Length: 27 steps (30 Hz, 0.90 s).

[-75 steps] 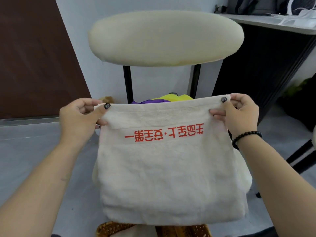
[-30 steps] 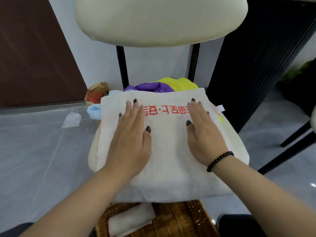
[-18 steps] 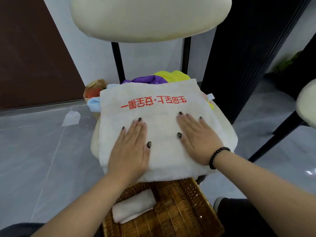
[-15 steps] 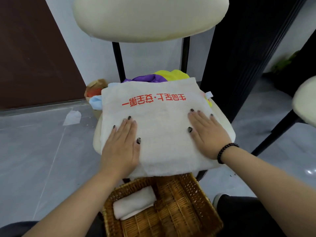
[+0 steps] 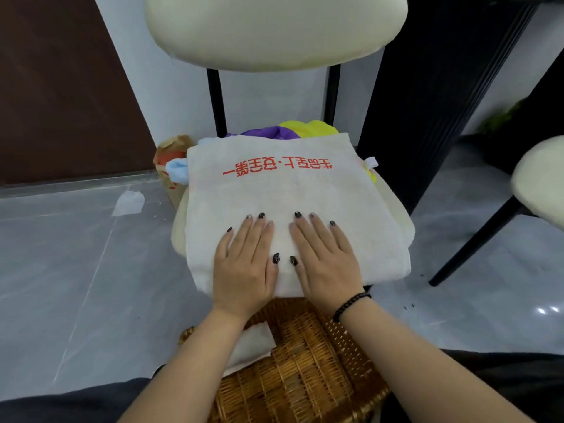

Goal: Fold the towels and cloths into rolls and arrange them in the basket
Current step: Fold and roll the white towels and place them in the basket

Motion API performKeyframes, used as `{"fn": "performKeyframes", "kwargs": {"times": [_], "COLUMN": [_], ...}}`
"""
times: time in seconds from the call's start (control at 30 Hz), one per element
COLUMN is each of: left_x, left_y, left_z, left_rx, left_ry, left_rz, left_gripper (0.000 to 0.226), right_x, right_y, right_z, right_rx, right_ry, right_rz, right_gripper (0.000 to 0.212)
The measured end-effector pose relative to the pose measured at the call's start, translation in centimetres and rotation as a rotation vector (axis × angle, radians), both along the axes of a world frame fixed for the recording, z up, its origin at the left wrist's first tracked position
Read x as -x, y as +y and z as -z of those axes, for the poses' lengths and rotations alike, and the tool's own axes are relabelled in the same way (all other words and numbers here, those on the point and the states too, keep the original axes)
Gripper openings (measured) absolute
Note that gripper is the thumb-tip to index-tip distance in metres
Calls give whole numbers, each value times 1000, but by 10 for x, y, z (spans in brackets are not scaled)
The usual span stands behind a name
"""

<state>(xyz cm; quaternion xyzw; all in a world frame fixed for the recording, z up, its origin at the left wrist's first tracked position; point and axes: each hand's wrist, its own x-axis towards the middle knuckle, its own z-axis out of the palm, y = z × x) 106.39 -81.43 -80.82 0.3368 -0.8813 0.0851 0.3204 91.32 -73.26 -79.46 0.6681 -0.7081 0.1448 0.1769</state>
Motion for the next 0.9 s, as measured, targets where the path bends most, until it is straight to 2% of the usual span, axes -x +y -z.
{"fn": "performKeyframes", "kwargs": {"times": [0.07,0.13,0.33,0.4,0.47,0.57,0.6,0.63,0.7,0.73,0.77,0.9], "left_x": [-9,-19,-40,-37,-28,-12,-9,-6,-5,-7,-9,-8], "left_y": [-9,-13,-13,0,25,65,72,75,77,76,76,72], "left_z": [9,16,21,21,23,20,21,23,27,30,31,26], "left_rx": [93,100,-65,-163,-392,-916,-1095,-1298,-1752,-1877,-1917,-1924], "left_ry": [1,8,49,174,495,1230,1429,1610,1831,1881,1907,1916], "left_rz": [10,1,-72,-114,-198,-331,-301,-216,-47,26,82,200], "left_gripper": [52,55,63,66,75,87,79,63,41,38,38,39], "right_x": [19,41,81,71,50,3,-11,-21,-36,-42,-45,-52], "right_y": [4,11,32,35,43,60,62,62,61,61,59,44], "right_z": [2,3,-1,1,8,12,14,18,30,32,34,32], "right_rx": [13,19,9,72,255,700,752,753,632,553,504,466], "right_ry": [44,29,-93,-238,-583,-1295,-1577,-1889,-2442,-2594,-2660,-2769], "right_rz": [-26,2,179,204,284,658,781,803,584,457,363,191], "right_gripper": [58,61,65,64,64,66,63,59,55,54,53,53]}}
